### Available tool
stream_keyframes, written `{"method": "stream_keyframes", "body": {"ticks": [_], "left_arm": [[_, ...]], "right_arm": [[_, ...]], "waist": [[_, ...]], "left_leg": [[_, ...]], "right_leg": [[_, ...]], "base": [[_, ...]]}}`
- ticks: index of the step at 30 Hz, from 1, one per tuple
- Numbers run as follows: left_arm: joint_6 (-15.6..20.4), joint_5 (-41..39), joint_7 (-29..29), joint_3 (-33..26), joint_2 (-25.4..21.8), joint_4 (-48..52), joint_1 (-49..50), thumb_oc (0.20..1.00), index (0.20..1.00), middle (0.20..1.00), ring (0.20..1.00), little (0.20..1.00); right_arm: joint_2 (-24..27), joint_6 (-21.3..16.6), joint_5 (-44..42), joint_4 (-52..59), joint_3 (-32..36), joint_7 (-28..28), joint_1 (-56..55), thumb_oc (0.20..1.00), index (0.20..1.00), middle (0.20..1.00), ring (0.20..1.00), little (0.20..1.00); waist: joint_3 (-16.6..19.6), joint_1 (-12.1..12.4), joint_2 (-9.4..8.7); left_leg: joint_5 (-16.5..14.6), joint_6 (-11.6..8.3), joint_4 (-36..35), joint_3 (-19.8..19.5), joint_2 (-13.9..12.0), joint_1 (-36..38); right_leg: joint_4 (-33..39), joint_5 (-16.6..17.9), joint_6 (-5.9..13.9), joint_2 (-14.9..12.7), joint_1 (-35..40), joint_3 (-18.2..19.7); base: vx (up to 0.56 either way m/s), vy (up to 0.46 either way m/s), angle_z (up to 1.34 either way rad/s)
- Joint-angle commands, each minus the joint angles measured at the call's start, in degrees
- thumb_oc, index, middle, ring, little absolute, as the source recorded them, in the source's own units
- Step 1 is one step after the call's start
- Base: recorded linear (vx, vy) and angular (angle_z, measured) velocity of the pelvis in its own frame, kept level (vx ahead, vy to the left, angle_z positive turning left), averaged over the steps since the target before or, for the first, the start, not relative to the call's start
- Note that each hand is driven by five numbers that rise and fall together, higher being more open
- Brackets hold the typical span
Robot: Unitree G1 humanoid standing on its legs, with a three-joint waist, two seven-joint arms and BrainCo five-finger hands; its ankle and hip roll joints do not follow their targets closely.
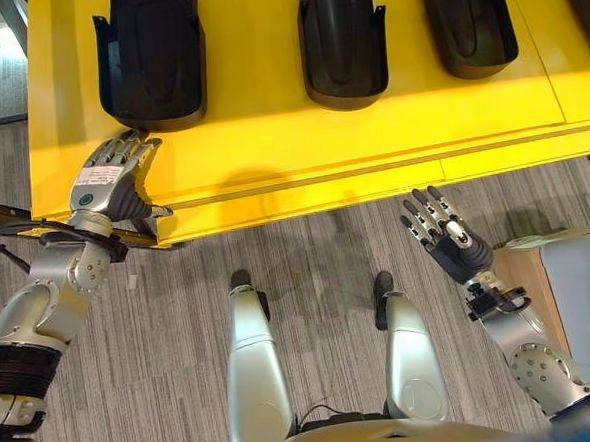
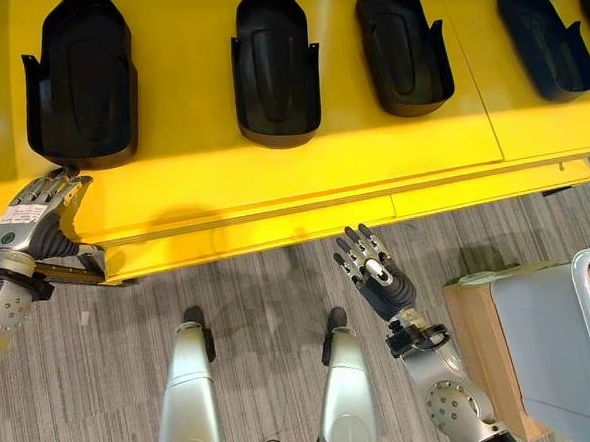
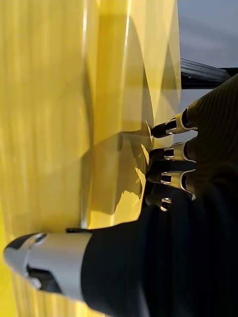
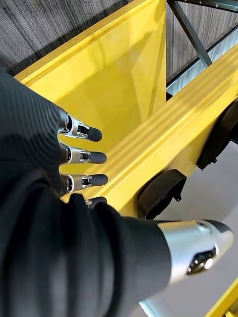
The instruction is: Move parts from the plastic box to the shelf.
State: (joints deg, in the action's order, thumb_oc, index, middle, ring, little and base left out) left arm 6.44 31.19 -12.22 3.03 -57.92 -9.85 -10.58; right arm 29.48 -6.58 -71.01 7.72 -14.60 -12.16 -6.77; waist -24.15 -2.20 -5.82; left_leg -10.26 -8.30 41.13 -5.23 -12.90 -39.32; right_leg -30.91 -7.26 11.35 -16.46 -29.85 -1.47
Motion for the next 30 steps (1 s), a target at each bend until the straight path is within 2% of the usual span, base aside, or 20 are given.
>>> {"method": "stream_keyframes", "body": {"ticks": [1,30], "left_arm": [[1.22,2.28,-0.36,4.67,0.31,-0.38,-6.52,1.0,1.0,1.0,1.0,1.0],[2.93,3.37,1.16,11.45,1.86,3.62,-15.25,1.0,1.0,1.0,1.0,1.0]], "right_arm": [[0.54,-1.71,-1.18,2.07,2.06,-0.87,0.62,1.0,1.0,1.0,1.0,1.0],[1.0,-1.44,-0.94,2.04,1.97,-0.99,-0.99,1.0,1.0,1.0,1.0,1.0]], "waist": [[1.63,-1.64,0.54],[3.26,-2.91,0.43]], "left_leg": [[5.31,-0.05,-7.14,1.28,-1.7,3.35],[5.06,-0.26,-7.28,1.86,-2.15,4.1]], "right_leg": [[-5.96,-2.58,-1.98,-1.9,-0.75,2.85],[-5.99,-2.22,-1.95,-1.2,-1.12,4.15]], "base": [[0.0,0.0,0.0],[0.0,0.0,0.0]]}}
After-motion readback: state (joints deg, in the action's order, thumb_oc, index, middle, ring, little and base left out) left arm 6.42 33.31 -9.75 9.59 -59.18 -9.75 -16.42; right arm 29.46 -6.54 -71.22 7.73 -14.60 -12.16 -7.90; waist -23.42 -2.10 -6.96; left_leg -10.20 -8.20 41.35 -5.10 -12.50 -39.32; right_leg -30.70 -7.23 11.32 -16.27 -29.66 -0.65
